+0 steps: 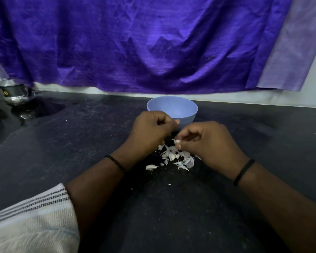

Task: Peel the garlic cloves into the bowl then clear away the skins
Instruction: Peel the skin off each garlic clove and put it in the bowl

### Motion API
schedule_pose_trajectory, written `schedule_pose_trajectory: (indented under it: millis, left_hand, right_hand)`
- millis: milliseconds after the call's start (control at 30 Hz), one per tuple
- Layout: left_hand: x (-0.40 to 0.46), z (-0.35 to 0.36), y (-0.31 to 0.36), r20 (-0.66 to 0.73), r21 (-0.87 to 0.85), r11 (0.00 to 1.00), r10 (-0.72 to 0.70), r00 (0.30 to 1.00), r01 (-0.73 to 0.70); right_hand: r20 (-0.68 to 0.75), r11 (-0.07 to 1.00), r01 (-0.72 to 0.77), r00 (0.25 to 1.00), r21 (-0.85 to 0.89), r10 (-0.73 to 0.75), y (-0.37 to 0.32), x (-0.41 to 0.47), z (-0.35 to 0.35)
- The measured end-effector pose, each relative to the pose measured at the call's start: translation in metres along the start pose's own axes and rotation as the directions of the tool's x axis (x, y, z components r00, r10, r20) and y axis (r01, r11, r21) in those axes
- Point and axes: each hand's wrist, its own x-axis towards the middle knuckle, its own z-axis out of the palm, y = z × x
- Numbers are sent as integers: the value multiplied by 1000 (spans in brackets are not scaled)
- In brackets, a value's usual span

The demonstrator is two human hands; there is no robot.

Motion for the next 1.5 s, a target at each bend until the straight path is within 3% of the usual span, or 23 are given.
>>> schedule_pose_trajectory:
  millis: [100, 333, 500, 733, 1000, 1200, 1333, 1433, 1500]
  left_hand:
    - [-5, 1, 4, 117, -36, 999, -22, 993, 27]
    - [-6, 1, 8, 220, -146, 982, -85, 972, 119]
    - [-5, -1, 7, 208, -261, 951, -113, 971, 167]
    - [-4, 0, 6, 165, -280, 951, -85, 983, 129]
    - [-4, 0, 7, 169, -284, 949, -90, 982, 136]
    - [-6, 1, 9, 173, -306, 940, -102, 980, 152]
    - [-6, 0, 11, 173, -334, 926, -122, 977, 174]
    - [-6, 0, 11, 183, -350, 918, -128, 975, 186]
    - [-6, 0, 11, 186, -363, 913, -127, 974, 189]
  right_hand:
    - [-24, 990, -67, 997, 126, 71, 3, 2, -8]
    - [-30, 940, -139, 987, 310, 156, 9, 7, -13]
    - [33, 879, -152, 988, 452, 153, 4, 6, -14]
    - [83, 832, -216, 976, 511, 203, 4, 7, -19]
    - [-8, 921, -178, 981, 348, 193, 12, 11, -27]
    - [-29, 982, -137, 991, -133, 134, 22, 11, -28]
    - [54, 953, -146, 985, -264, 166, 22, 9, -29]
    - [9, 944, -96, 994, -317, 104, 21, 9, -29]
    - [-88, 986, -42, 996, -162, 28, 16, 9, -26]
